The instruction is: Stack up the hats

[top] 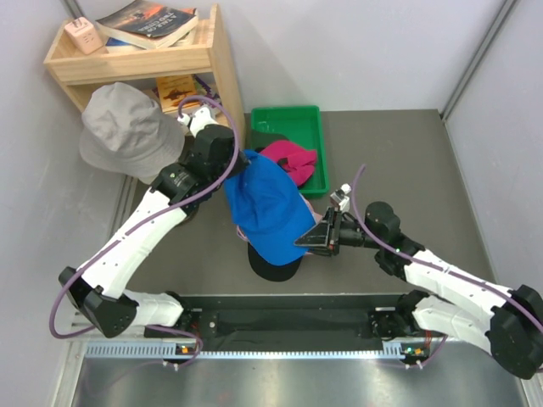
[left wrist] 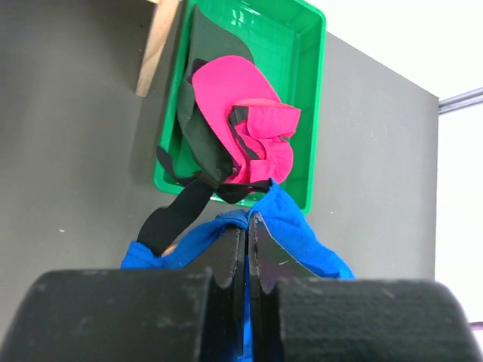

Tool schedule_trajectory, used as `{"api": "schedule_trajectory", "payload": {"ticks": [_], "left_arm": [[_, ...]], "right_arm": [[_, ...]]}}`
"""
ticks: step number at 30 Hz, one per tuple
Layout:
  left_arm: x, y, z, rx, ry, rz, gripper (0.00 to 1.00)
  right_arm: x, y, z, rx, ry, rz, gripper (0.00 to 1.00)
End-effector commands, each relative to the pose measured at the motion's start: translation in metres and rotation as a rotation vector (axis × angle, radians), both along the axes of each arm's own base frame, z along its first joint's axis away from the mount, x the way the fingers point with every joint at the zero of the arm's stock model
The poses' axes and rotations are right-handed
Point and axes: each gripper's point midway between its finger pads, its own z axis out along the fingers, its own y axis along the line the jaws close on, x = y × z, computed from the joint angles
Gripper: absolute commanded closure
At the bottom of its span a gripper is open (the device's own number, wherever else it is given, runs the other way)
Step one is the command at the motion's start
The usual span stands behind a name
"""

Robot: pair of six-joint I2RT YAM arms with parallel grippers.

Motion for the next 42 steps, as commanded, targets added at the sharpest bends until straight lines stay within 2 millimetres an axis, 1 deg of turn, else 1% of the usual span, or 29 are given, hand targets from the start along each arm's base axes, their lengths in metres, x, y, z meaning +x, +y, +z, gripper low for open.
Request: {"api": "schedule_trajectory", "payload": {"ticks": [1,2,3,4,5,6,7,9,10,12,13,15,16,18,19,20,22,23,25,30,32,33,34,36,37,38,39,41,42], "left_arm": [[-0.004,0.016,0.018,0.013,-0.057,0.024,1.0],[-0.005,0.019,0.015,0.019,-0.052,0.029,1.0],[-0.008,0.025,0.017,0.022,-0.055,0.041,1.0],[-0.009,0.027,0.016,0.025,-0.052,0.047,1.0],[-0.012,0.03,0.016,0.028,-0.052,0.051,1.0],[-0.015,0.034,0.012,0.042,-0.036,0.058,1.0],[-0.017,0.036,0.01,0.045,-0.027,0.059,1.0],[-0.023,0.038,0.004,0.052,-0.003,0.058,1.0],[-0.026,0.037,-0.001,0.044,0.019,0.049,1.0],[-0.033,0.036,-0.011,0.034,0.049,0.038,1.0],[-0.038,0.033,-0.014,0.012,0.069,0.025,1.0],[-0.044,0.031,-0.024,-0.006,0.101,0.01,1.0],[-0.048,0.026,-0.032,-0.025,0.13,-0.007,1.0],[-0.052,0.02,-0.036,-0.054,0.156,-0.022,1.0],[-0.053,0.019,-0.04,-0.059,0.168,-0.025,1.0],[-0.055,0.017,-0.043,-0.066,0.178,-0.032,1.0],[-0.055,0.018,-0.044,-0.068,0.184,-0.025,1.0],[-0.055,0.02,-0.043,-0.064,0.18,-0.016,1.0],[-0.053,0.021,-0.038,-0.06,0.165,-0.013,1.0],[-0.051,0.022,-0.035,-0.035,0.163,-0.014,1.0],[-0.051,0.024,-0.034,-0.029,0.159,-0.011,1.0],[-0.051,0.024,-0.033,-0.027,0.157,-0.01,1.0],[-0.051,0.025,-0.033,-0.028,0.153,-0.009,1.0],[-0.051,0.026,-0.029,-0.034,0.139,-0.01,1.0],[-0.051,0.025,-0.023,-0.047,0.117,-0.014,1.0],[-0.051,0.025,-0.02,-0.051,0.103,-0.016,1.0],[-0.051,0.026,-0.016,-0.055,0.086,-0.017,0.9],[-0.052,0.032,-0.004,-0.066,0.039,-0.004,0.78],[-0.053,0.035,0.0,-0.062,0.023,0.0,0.64]], "right_arm": [[0.0,0.004,0.029,0.025,-0.078,0.008,0.83],[0.001,0.002,0.035,0.022,-0.093,-0.003,0.9],[0.003,-0.001,0.032,-0.01,-0.077,-0.013,0.91],[0.006,-0.002,0.044,-0.006,-0.112,-0.02,0.91],[0.011,-0.006,0.05,-0.007,-0.125,-0.039,0.91],[0.011,-0.009,0.048,-0.028,-0.105,-0.041,0.91],[0.019,-0.015,0.057,-0.022,-0.109,-0.065,0.91],[0.018,-0.022,0.062,-0.006,-0.068,-0.059,0.89],[0.025,-0.028,0.062,0.0,-0.05,-0.086,0.89],[0.027,-0.035,0.065,0.01,-0.04,-0.093,0.87],[0.035,-0.041,0.063,0.004,-0.033,-0.119,0.87],[0.042,-0.047,0.059,-0.01,-0.034,-0.134,0.85],[0.049,-0.052,0.058,-0.014,-0.037,-0.159,0.82],[0.058,-0.057,0.057,-0.028,-0.057,-0.182,0.79],[0.064,-0.059,0.058,-0.031,-0.07,-0.197,0.75],[0.067,-0.06,0.056,-0.041,-0.068,-0.205,0.73],[0.072,-0.06,0.058,-0.053,-0.099,-0.209,0.67],[0.074,-0.059,0.055,-0.062,-0.095,-0.207,0.66],[0.077,-0.059,0.056,-0.069,-0.118,-0.212,0.61],[0.077,-0.062,0.053,-0.072,-0.111,-0.237,0.58],[0.075,-0.062,0.056,-0.067,-0.12,-0.241,0.6],[0.074,-0.063,0.052,-0.08,-0.097,-0.245,0.63],[0.073,-0.064,0.052,-0.081,-0.096,-0.245,0.73],[0.071,-0.063,0.056,-0.072,-0.097,-0.238,0.88],[0.071,-0.062,0.059,-0.07,-0.095,-0.235,1.0],[0.072,-0.062,0.062,-0.065,-0.097,-0.235,1.0],[0.072,-0.061,0.072,-0.051,-0.107,-0.225,1.0],[0.071,-0.059,0.079,-0.051,-0.095,-0.21,1.0],[0.07,-0.059,0.091,-0.042,-0.113,-0.197,1.0]]}}
